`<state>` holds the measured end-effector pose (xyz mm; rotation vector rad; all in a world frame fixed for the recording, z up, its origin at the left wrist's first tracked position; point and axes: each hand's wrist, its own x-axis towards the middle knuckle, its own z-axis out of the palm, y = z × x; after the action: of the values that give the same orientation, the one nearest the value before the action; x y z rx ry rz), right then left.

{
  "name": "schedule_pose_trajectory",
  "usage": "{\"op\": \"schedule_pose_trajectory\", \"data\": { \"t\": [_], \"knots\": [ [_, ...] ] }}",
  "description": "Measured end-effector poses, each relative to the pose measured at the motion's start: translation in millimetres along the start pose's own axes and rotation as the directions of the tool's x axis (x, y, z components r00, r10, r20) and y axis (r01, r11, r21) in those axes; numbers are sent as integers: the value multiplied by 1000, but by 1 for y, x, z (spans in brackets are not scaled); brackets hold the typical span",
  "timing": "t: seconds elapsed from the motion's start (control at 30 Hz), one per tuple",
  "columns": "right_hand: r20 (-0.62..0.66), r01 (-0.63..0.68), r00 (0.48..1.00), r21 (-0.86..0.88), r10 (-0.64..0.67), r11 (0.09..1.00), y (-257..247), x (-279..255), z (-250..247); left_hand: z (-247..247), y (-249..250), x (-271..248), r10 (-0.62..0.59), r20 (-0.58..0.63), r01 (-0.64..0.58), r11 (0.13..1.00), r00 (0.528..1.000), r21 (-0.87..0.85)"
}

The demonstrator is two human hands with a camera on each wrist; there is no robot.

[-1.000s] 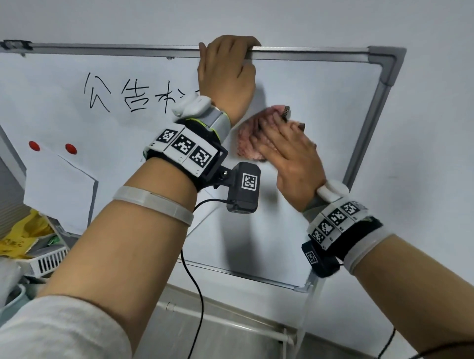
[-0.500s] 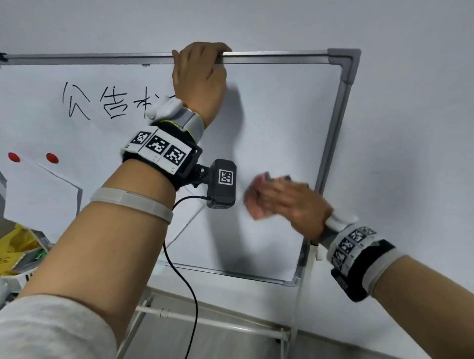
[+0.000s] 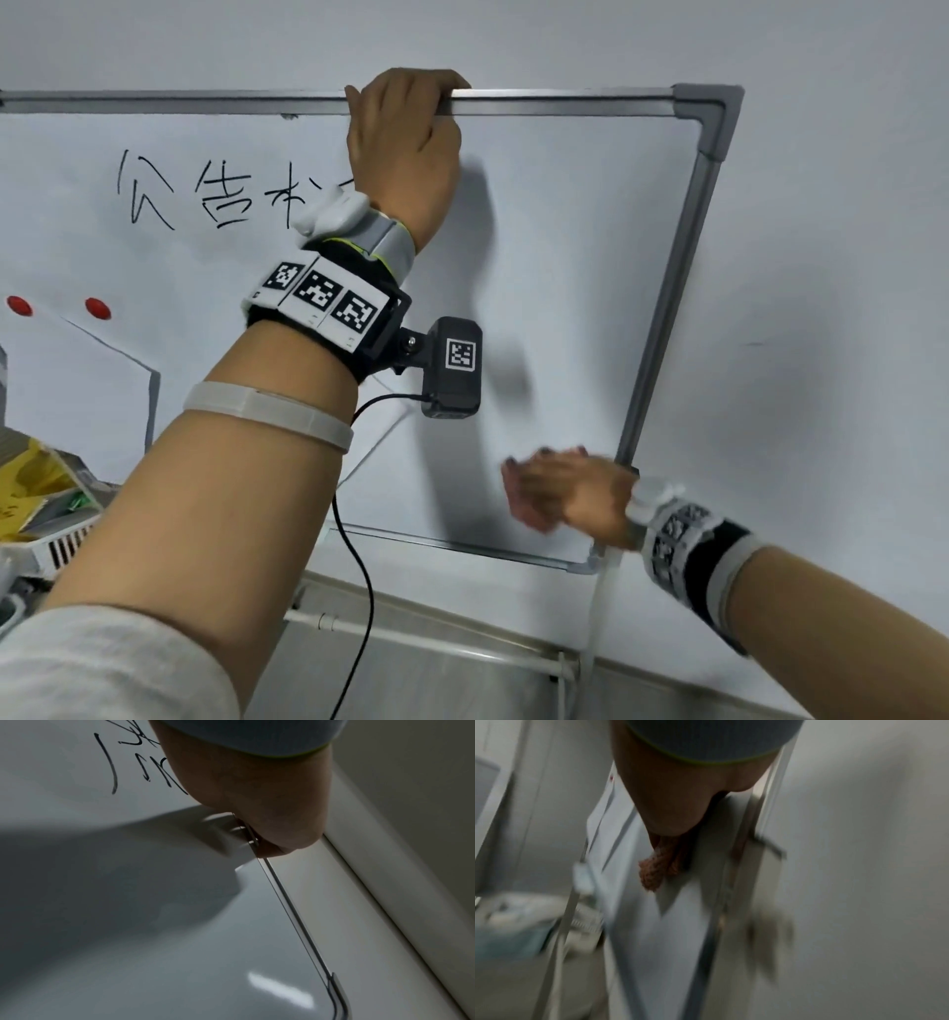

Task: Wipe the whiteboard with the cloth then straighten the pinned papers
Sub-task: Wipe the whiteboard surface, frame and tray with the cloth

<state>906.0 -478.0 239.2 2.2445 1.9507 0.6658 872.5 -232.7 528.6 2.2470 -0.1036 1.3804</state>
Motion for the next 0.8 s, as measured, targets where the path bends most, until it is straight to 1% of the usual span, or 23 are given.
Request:
{"op": "schedule_pose_trajectory", "data": {
  "t": [0.03,0.07,0.1,0.13,0.17,0.2,0.23,0.27,0.3,0.33,0.37,0.4,0.43,0.47,0.5,0.57,0.63,0.67,0.73,0.8],
  "knots": [
    [-110,2,994,-23,-5,1000,12,28,-16,0,1,0,-6,-1,6,1000,1000,-10],
    [-213,-9,977,-56,-3,998,23,51,-40,1,2,0,-16,5,16,1000,1000,-19],
    [-383,78,918,-80,-103,994,38,76,-62,0,3,0,-16,10,16,1000,1000,-17],
    [-580,116,807,-35,-115,993,50,96,-84,-1,2,0,-13,17,13,1000,1000,-11],
    [-736,127,672,3,-84,992,60,108,-102,-2,3,0,-11,25,11,1000,1000,-7],
    [-776,-15,630,-7,5,1000,66,114,-119,-2,3,0,-11,30,11,1000,999,-6],
    [-701,-193,703,-25,120,981,68,112,-133,-4,2,0,-12,32,12,1000,999,-5],
    [-657,-290,726,-25,203,957,69,107,-127,-5,1,0,-9,31,9,1000,999,-6],
    [-574,-323,771,22,276,946,63,99,-114,-6,-1,0,-6,29,6,1000,1000,-10],
    [-480,-341,810,84,338,936,44,83,-105,-7,-1,0,-7,31,7,1000,1000,-15],
    [-350,-332,866,132,357,934,27,85,-81,-8,-1,0,-8,40,9,1000,999,-23],
    [-225,-313,917,105,329,944,11,68,-54,-8,0,0,-12,52,13,999,999,-31],
    [-107,-270,954,92,279,958,-10,54,-32,-8,2,0,-12,60,15,999,998,-35],
    [-6,-249,968,131,252,960,-26,35,-4,-10,3,-1,-7,59,9,999,998,-33],
    [141,-253,963,181,230,950,-42,13,19,-9,4,-3,1,59,0,1000,998,-28],
    [143,-165,979,153,143,974,-47,-23,64,-8,6,-7,33,52,-32,999,998,-12],
    [60,-83,995,106,77,991,-43,-25,80,-10,5,-9,57,47,-58,998,997,22],
    [32,-38,999,87,35,996,-43,-19,80,-12,5,-9,68,46,-70,997,997,44],
    [-4,5,1000,26,-5,1000,-42,-3,61,-14,3,-11,68,62,-73,994,996,85],
    [-91,-8,996,10,9,1000,-37,20,34,-17,3,-13,88,94,-100,987,992,127]
  ]
}}
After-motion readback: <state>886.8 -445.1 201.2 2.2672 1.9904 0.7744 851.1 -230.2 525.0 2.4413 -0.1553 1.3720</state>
